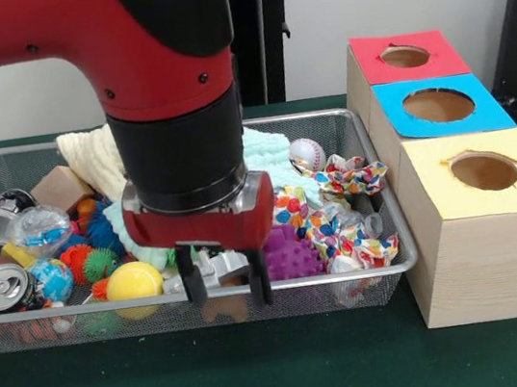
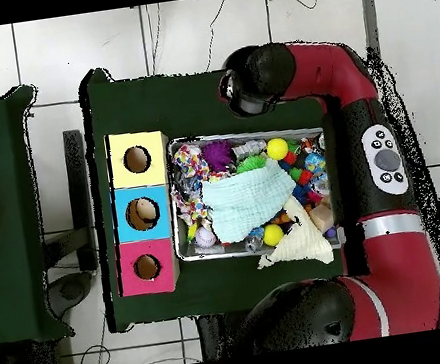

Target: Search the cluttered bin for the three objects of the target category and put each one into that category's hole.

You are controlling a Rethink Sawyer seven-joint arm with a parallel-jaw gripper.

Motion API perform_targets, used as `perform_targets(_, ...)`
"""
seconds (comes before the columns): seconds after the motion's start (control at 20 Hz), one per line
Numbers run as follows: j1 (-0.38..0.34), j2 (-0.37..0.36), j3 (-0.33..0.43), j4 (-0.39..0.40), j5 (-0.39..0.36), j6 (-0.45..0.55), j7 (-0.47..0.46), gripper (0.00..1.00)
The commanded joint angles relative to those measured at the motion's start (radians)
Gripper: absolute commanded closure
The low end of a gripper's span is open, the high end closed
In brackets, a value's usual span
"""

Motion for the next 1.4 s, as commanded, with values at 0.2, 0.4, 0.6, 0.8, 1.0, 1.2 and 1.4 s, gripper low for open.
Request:
perform_targets(0.2,0.009,0.087,0.044,-0.075,-0.066,-0.032,-0.292,0.00)
perform_targets(0.4,0.005,0.076,0.038,-0.053,-0.063,-0.043,-0.291,0.00)
perform_targets(0.6,0.013,0.018,0.028,-0.013,-0.044,-0.011,-0.264,0.00)
perform_targets(0.8,0.030,-0.041,0.019,0.006,-0.026,0.043,-0.232,0.00)
perform_targets(1.0,0.049,-0.074,0.014,-0.003,-0.013,0.096,-0.210,0.00)
perform_targets(1.2,0.056,-0.088,0.013,-0.014,-0.005,0.127,-0.203,0.00)
perform_targets(1.4,0.060,-0.095,0.011,-0.030,0.000,0.156,-0.208,0.00)
